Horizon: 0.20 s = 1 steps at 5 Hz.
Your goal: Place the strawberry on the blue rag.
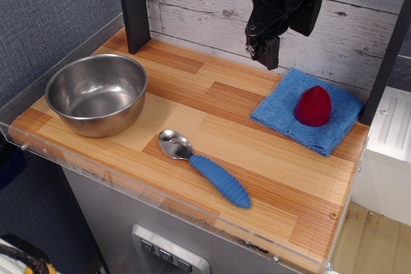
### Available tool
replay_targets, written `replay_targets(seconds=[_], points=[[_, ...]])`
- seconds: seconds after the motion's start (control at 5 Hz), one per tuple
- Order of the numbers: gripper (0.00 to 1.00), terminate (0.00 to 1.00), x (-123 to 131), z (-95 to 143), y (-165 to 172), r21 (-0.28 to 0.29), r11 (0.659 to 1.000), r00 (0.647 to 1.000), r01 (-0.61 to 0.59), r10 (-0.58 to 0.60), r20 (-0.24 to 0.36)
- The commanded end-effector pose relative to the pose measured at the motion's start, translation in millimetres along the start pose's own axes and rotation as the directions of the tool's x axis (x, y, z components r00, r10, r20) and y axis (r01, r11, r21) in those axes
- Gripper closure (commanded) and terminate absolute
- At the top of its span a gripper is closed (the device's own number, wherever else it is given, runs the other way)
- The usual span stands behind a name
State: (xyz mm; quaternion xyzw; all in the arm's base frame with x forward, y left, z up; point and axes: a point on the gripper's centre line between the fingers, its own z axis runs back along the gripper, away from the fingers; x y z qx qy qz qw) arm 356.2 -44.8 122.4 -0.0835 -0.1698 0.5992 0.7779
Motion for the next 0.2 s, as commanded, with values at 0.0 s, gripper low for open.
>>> replay_targets(seconds=[0.0], points=[[0.0,1.0,0.4,16.9,8.2,-0.046,0.999,1.0,-0.009,0.01,0.007]])
